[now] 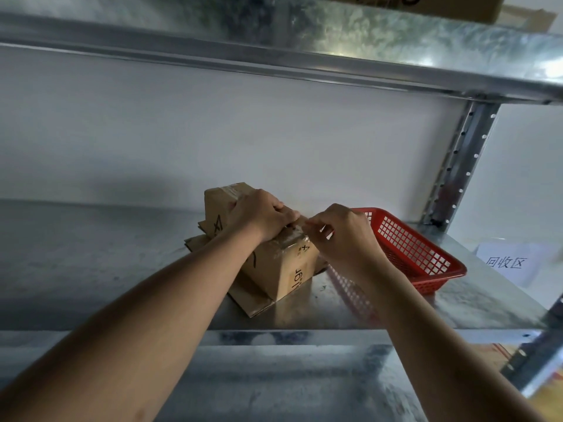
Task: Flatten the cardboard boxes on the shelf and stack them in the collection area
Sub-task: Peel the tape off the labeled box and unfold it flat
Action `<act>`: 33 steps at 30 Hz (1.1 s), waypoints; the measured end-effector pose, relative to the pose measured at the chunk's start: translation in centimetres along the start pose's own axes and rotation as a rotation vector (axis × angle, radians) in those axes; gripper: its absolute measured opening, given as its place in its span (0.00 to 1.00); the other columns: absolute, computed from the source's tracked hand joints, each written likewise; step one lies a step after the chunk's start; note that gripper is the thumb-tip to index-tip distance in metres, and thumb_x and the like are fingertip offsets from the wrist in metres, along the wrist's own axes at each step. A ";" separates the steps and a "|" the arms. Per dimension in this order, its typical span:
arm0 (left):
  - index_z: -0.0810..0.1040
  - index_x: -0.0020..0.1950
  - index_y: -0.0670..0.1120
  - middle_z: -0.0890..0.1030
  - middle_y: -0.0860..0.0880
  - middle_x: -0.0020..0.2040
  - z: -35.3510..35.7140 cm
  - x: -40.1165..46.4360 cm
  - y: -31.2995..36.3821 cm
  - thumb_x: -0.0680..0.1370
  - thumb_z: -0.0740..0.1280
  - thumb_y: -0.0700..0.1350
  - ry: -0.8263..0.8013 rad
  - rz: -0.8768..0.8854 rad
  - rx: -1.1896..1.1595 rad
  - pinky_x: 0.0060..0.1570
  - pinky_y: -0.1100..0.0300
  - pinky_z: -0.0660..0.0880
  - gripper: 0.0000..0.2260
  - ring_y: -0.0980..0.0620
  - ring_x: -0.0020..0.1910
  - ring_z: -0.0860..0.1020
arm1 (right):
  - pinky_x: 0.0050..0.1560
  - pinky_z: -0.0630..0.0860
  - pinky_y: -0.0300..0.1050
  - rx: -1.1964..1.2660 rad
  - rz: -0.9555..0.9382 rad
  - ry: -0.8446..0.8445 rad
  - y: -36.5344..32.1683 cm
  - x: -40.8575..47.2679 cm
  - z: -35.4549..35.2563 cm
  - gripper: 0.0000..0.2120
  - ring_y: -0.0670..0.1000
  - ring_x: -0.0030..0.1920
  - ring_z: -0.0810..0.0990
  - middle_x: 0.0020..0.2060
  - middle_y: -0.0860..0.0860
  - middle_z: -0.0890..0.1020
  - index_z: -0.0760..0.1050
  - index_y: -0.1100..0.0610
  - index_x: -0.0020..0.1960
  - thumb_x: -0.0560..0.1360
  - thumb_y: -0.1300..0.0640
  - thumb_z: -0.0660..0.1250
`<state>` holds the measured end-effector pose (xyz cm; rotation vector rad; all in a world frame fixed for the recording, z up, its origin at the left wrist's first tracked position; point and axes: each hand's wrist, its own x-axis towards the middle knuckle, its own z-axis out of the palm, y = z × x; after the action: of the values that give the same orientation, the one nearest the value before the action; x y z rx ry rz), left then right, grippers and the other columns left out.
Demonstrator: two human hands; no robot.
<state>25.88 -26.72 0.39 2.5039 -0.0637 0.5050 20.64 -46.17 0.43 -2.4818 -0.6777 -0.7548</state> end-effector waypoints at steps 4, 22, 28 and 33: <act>0.88 0.51 0.55 0.85 0.59 0.59 0.0 -0.2 0.1 0.73 0.68 0.68 0.015 0.001 0.006 0.66 0.44 0.71 0.20 0.50 0.64 0.78 | 0.35 0.72 0.33 0.039 0.034 -0.101 -0.1 0.4 -0.1 0.10 0.44 0.42 0.79 0.47 0.48 0.85 0.86 0.51 0.58 0.81 0.50 0.70; 0.87 0.56 0.54 0.84 0.59 0.61 -0.1 -0.3 -0.1 0.71 0.71 0.69 0.029 -0.027 -0.060 0.66 0.49 0.72 0.23 0.51 0.68 0.76 | 0.40 0.77 0.41 0.358 0.275 -0.255 -0.9 0.6 -0.1 0.09 0.44 0.38 0.82 0.36 0.47 0.85 0.83 0.50 0.44 0.82 0.54 0.68; 0.88 0.53 0.55 0.86 0.58 0.53 -0.2 -0.4 -0.2 0.71 0.69 0.69 -0.003 -0.029 -0.069 0.67 0.45 0.72 0.22 0.48 0.64 0.79 | 0.36 0.76 0.34 0.553 0.232 -0.266 -1.0 0.3 -0.6 0.07 0.48 0.39 0.85 0.38 0.50 0.86 0.85 0.54 0.46 0.80 0.57 0.70; 0.88 0.54 0.56 0.86 0.58 0.53 -0.3 -0.5 0.2 0.75 0.68 0.67 0.015 -0.020 -0.022 0.66 0.46 0.72 0.19 0.52 0.60 0.80 | 0.38 0.74 0.33 0.388 0.181 -0.060 -0.7 0.5 -0.2 0.07 0.44 0.42 0.85 0.44 0.43 0.86 0.87 0.45 0.52 0.77 0.55 0.76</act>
<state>25.29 -26.79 0.56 2.4762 -0.0384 0.5127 20.56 -45.61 1.05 -2.1789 -0.5498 -0.4350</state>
